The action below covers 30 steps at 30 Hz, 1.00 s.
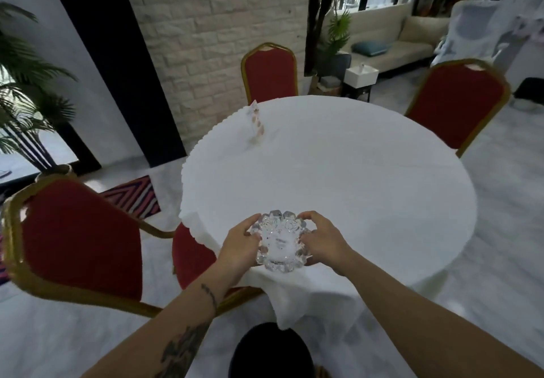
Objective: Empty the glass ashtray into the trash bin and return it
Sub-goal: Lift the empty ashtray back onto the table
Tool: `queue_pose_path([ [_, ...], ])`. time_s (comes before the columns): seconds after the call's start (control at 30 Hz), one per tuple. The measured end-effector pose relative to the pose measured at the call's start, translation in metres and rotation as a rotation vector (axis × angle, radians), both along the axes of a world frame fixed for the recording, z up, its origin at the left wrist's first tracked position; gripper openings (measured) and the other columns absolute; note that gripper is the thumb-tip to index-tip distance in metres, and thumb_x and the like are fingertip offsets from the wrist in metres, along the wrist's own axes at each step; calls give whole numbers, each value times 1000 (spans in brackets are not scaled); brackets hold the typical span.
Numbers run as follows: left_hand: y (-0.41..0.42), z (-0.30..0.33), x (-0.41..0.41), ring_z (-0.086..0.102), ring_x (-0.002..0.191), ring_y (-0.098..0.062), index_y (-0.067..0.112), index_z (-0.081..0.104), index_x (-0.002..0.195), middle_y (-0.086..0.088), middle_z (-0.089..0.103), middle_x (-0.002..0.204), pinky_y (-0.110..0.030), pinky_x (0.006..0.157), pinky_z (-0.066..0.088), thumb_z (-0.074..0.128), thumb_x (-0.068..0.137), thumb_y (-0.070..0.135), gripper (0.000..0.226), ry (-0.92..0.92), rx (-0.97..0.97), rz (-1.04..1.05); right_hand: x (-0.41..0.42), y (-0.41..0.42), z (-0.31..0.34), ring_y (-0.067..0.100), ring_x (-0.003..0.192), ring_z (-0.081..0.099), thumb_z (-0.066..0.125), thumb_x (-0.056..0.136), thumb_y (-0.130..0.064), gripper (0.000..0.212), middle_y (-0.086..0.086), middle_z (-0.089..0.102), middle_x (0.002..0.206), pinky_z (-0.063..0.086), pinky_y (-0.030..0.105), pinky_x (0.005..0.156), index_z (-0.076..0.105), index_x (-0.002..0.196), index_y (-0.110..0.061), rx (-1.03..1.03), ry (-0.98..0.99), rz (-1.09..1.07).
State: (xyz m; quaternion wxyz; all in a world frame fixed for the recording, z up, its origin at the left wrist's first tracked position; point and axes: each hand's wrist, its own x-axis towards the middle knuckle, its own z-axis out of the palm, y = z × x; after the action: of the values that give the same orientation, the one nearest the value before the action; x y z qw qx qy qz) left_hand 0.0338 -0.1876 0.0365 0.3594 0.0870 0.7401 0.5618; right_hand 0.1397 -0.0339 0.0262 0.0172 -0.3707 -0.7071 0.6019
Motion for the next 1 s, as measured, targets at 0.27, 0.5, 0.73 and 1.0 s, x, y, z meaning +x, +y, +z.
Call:
queue_pose_path([
  [0.27,115,-34,-36,75,85,-25,48,71,87,3,76,98,-47,77,67,57,96,0,50,-37,-73,72,-48,108,-27,36,87,75,51,88,-3,49,16,68,109,65,50,67,62,127,-29,5,-88,-4],
  [0.5,170,-66,-60,77,94,-30,51,76,94,1,80,104,-54,76,66,53,89,4,53,-26,-139,58,-73,165,-48,35,80,75,44,81,-5,60,18,65,119,65,42,60,61,132,-32,66,-144,16],
  [0.73,196,-87,-73,76,93,-26,46,66,127,2,78,110,-49,75,68,39,84,11,61,78,-247,31,-83,185,-62,33,96,71,47,78,-12,65,12,67,126,61,44,87,56,140,-30,148,-180,29],
  [1.0,202,-89,-66,75,97,-25,40,52,147,2,71,121,-49,81,66,42,92,6,65,61,-271,21,-78,190,-65,30,131,54,48,88,-6,64,9,55,148,45,38,108,46,151,-22,236,-210,103],
])
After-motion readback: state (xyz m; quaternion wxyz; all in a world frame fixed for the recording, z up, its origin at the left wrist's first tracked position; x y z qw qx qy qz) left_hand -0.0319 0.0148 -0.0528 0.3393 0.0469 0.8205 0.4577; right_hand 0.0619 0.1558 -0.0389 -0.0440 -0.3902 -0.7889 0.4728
